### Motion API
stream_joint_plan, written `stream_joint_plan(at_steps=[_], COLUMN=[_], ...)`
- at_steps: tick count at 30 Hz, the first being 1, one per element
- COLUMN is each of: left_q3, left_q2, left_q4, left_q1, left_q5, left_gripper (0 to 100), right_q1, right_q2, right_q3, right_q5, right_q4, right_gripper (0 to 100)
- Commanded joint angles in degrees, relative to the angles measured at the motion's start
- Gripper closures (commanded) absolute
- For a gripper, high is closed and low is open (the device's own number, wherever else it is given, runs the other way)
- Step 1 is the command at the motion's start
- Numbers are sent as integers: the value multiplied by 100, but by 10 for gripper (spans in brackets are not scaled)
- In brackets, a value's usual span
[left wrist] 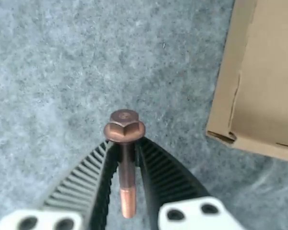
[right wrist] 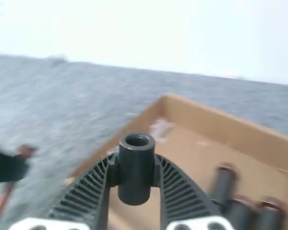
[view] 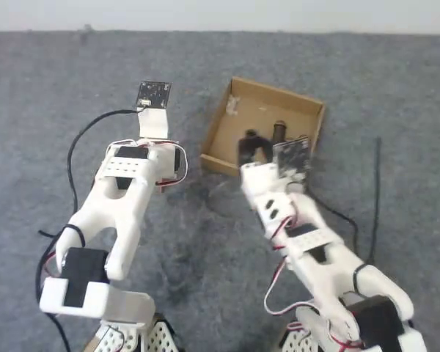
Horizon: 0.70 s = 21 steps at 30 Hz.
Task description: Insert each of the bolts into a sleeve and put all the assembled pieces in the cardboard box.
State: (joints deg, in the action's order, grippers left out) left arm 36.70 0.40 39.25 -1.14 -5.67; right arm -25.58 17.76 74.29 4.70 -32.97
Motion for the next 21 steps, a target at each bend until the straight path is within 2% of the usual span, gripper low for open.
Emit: stream_joint_plan(at_steps=[1, 10, 21], left_q3=[-365, -365, -365], left_q2=[-53, -53, -53], left_q4=[-141, -141, -141], left_q1=[-9, -9, -9], left_q5=[-9, -9, -9], left_gripper=[987, 987, 987], right_q1=[-356, -462, -1103], right_q2=[-470, -2448, -2545], right_q3=[-105, 62, 1451], right_q5=[62, 44, 35], right_q4=[-268, -2765, -4532], right_gripper=[993, 993, 993])
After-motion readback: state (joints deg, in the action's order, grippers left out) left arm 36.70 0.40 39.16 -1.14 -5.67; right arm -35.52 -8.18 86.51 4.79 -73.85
